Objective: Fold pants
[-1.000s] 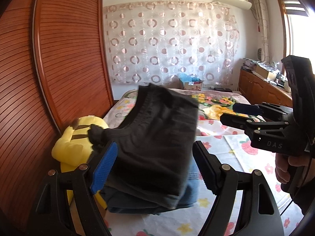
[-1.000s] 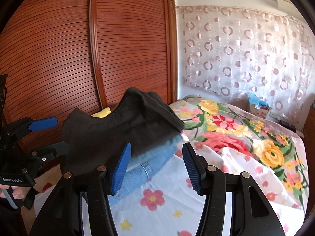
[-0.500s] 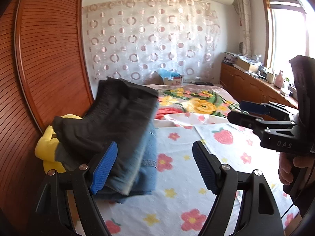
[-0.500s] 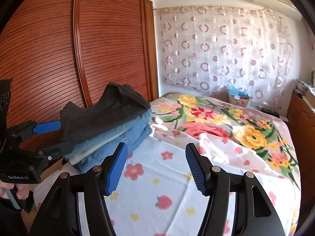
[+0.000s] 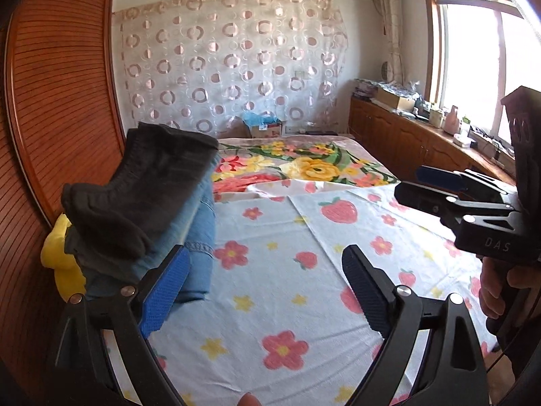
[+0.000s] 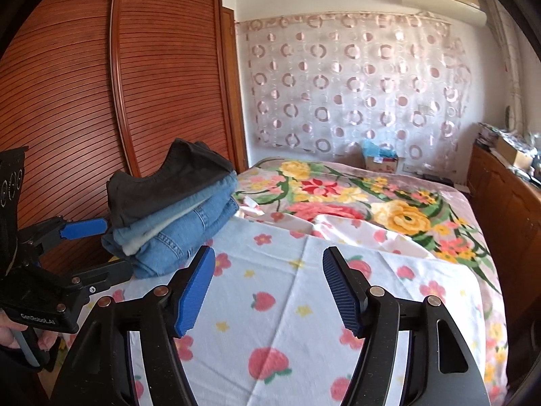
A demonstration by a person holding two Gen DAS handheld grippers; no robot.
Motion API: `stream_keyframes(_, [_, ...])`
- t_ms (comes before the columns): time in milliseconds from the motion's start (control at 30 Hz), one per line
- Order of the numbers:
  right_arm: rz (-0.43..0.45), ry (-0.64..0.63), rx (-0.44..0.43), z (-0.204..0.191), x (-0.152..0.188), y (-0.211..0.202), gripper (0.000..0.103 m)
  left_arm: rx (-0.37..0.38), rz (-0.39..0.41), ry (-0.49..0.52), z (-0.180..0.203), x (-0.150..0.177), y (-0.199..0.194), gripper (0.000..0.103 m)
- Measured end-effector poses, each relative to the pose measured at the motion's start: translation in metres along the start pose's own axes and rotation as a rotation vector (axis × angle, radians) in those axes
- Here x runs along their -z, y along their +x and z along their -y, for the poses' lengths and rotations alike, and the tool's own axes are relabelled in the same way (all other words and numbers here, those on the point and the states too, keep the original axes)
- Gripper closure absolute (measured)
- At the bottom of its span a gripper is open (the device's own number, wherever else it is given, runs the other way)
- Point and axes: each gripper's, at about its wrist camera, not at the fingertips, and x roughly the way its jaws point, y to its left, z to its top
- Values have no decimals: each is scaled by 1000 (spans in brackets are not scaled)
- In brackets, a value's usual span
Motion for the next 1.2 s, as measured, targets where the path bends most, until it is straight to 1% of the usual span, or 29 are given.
stream_keyframes(67, [-2,12,14,-2,5,-8,33,16,-5,5,6,4,-3,11])
stream_keyframes(200, [2,41,45,-7,12,-27,31,1,-7,33,19,10,-11,11])
stream_keyframes(300, [7,68,73,-11,16,-43,30,14,4,23,25,12,-20,11])
stream_keyframes(567, [27,101,170,-26,25,-86,30,-2,27,-10,32,14,-42,11])
stream_keyframes(700, [41,106,217,-35,27,-105,30,6,43,-5,37,15,-51,11])
stream_keyframes(833, [54,126,235,-42,30,-116,30,-3,56,0,43,12,-59,11])
stream_keyframes(967, [68,121,255,-50,31,-122,30,-10,83,13,50,7,-71,11])
stream_keyframes(1200, [104,116,246,-57,35,-136,30,-10,127,37,57,0,-89,11])
